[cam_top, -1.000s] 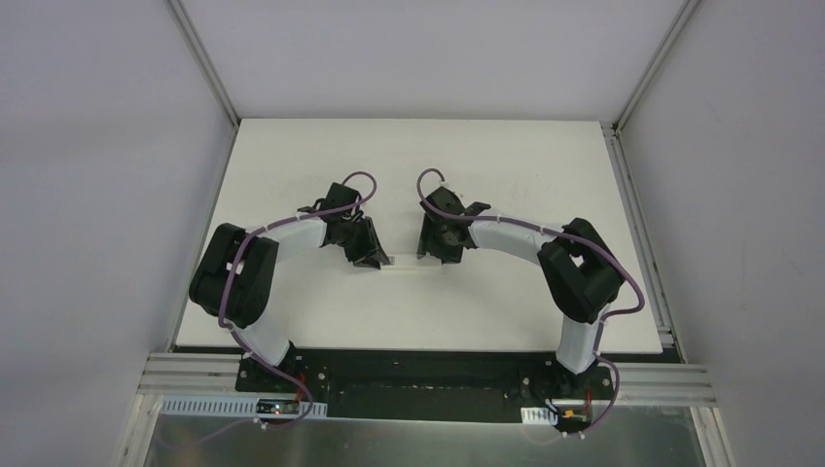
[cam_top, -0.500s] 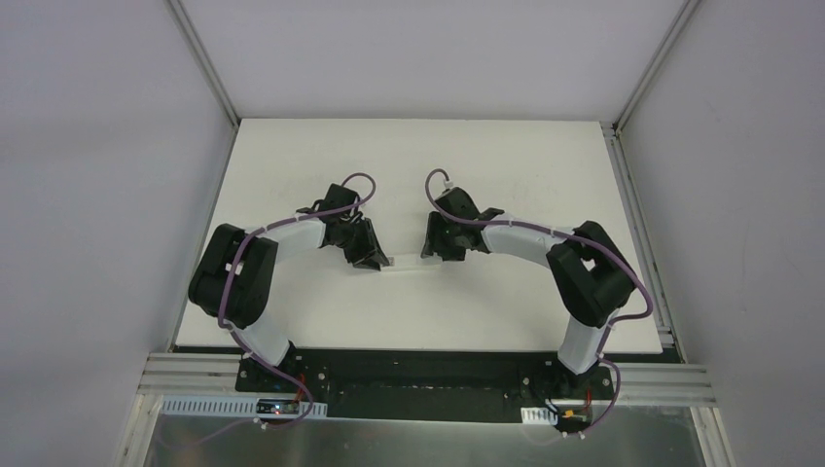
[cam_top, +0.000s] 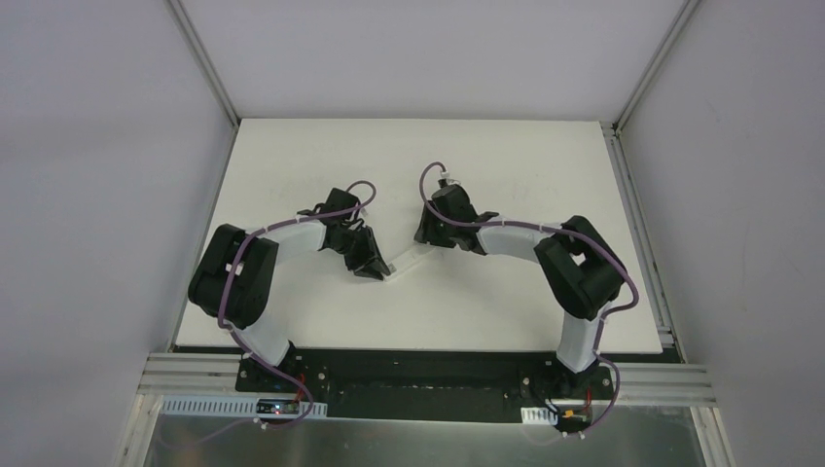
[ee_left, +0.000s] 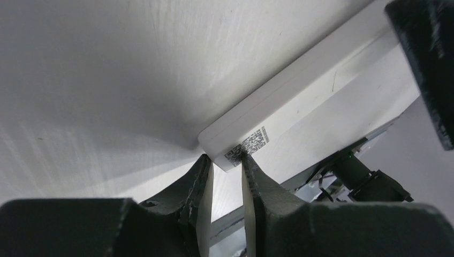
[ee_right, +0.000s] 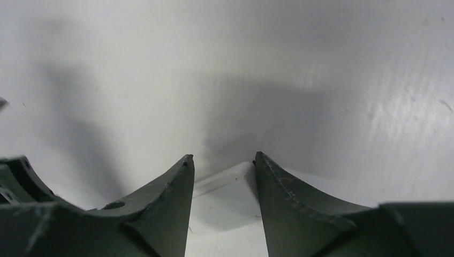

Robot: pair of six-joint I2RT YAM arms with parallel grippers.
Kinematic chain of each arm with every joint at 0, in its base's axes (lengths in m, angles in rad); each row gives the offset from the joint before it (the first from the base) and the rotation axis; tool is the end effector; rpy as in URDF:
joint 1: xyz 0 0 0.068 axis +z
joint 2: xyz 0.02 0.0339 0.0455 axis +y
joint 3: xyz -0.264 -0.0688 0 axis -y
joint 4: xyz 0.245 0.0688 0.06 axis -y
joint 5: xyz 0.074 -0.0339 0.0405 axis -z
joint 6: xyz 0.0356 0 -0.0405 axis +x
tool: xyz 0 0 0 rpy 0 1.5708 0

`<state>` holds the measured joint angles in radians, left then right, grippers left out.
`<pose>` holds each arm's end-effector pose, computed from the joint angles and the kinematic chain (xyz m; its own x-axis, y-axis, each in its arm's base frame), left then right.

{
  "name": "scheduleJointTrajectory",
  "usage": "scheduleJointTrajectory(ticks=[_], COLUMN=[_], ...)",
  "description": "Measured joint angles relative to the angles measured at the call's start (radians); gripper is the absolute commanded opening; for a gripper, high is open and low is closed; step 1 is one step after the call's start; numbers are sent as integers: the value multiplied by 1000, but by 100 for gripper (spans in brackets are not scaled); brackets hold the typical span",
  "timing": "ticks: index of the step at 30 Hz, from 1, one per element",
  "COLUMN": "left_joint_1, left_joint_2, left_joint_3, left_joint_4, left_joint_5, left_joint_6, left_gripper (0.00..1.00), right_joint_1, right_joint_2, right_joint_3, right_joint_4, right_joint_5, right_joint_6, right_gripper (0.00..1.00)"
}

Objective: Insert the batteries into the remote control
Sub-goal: Adjust the remote control at the center of the board.

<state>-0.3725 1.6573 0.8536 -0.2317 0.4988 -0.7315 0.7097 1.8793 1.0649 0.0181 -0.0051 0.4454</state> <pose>0.2823 -0.1286 0.1512 -0.9615 -0.2541 -0.1048 -0.1281 0.7517 -0.6470 0.2947 0.2533 0.1497 -0.7712 -0.0945 -0.6296 -0.3569 0.8831 0.3046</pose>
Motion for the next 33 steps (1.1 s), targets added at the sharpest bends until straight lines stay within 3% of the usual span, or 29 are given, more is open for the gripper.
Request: scheduleJointTrajectory(ticks=[8, 15, 20, 26, 33], left_joint_1=[-17, -20, -21, -18, 22], left_joint_2=[5, -5, -14, -56, -88], left_joint_3=[-7, -13, -18, -53, -65], left_joint_4=[-40, -39, -37, -9, 9], left_joint_5=[45, 28, 16, -27, -94], left_joint_6=[-29, -48, -55, -54, -40], left_gripper=[17, 17, 19, 26, 46], right_joint_1=[58, 67, 67, 28, -12], right_joint_2=[64, 59, 58, 55, 34], right_joint_3=[-53, -90, -74, 28, 71], right_joint_4=[311, 385, 361, 198, 13], right_joint_5=[148, 177, 172, 87, -46], right_joint_6=[23, 26, 35, 91, 108], right_gripper=[44, 45, 50, 50, 44])
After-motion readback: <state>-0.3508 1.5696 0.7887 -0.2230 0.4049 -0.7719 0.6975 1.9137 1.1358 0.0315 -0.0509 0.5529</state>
